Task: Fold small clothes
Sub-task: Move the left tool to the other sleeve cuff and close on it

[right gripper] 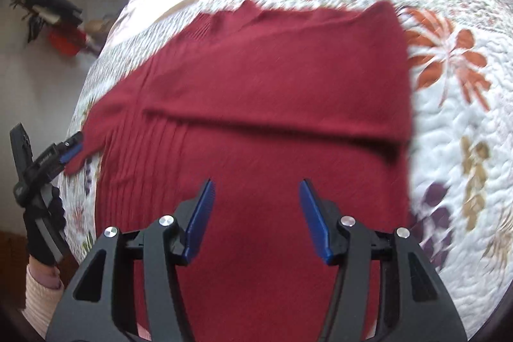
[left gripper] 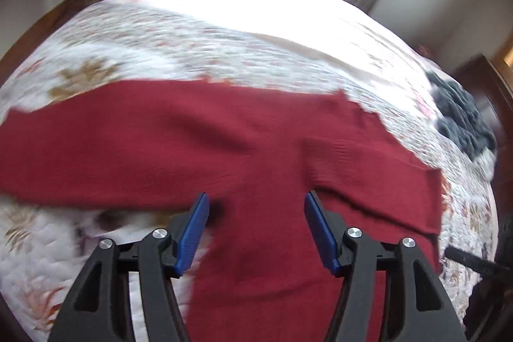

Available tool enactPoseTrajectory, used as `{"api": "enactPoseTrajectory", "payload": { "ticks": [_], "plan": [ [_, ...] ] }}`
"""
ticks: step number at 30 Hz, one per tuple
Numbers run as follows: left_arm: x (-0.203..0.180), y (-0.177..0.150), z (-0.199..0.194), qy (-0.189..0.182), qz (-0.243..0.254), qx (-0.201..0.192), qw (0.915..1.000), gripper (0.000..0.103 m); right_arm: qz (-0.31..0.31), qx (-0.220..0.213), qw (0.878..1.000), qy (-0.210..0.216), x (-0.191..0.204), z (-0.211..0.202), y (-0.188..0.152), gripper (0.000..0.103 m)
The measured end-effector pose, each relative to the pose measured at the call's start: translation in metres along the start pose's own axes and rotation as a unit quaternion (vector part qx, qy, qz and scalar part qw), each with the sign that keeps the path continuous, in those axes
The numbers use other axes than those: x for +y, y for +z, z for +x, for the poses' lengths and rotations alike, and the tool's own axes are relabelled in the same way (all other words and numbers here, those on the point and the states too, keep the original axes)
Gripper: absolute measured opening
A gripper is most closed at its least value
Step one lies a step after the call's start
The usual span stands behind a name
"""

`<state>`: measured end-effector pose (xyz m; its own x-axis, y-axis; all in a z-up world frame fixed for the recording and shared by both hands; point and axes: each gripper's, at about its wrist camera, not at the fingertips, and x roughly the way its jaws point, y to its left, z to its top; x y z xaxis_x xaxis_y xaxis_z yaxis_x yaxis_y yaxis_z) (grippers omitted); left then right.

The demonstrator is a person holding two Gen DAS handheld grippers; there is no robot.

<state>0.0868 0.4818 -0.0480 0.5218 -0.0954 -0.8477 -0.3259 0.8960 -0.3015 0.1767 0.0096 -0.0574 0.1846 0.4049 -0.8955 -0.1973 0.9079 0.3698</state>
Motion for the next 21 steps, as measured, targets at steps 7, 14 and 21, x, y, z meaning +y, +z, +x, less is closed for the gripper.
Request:
{"api": "enactPoseTrajectory", "payload": {
  "ticks": [7, 14, 21],
  "plan": [
    [0.178, -0.021, -0.040, 0.107, -0.140, -0.019, 0.9842, 0.062, -0.039, 0.032, 0.999, 0.006, 0.052, 0.042, -0.017, 0.055],
    [0.283, -0.013, -0.053, 0.092, -0.248, -0.070, 0.9618, 0.061, -0.036, 0.052, 0.998, 0.000, 0.072, 0.077, -0.014, 0.055],
    [0.317, -0.003, -0.046, 0.014, -0.313, -0.108, 0.9436, 0.061, -0.026, 0.057, 0.998, -0.004, 0.066, 0.087, -0.015, 0.055]
  ]
}}
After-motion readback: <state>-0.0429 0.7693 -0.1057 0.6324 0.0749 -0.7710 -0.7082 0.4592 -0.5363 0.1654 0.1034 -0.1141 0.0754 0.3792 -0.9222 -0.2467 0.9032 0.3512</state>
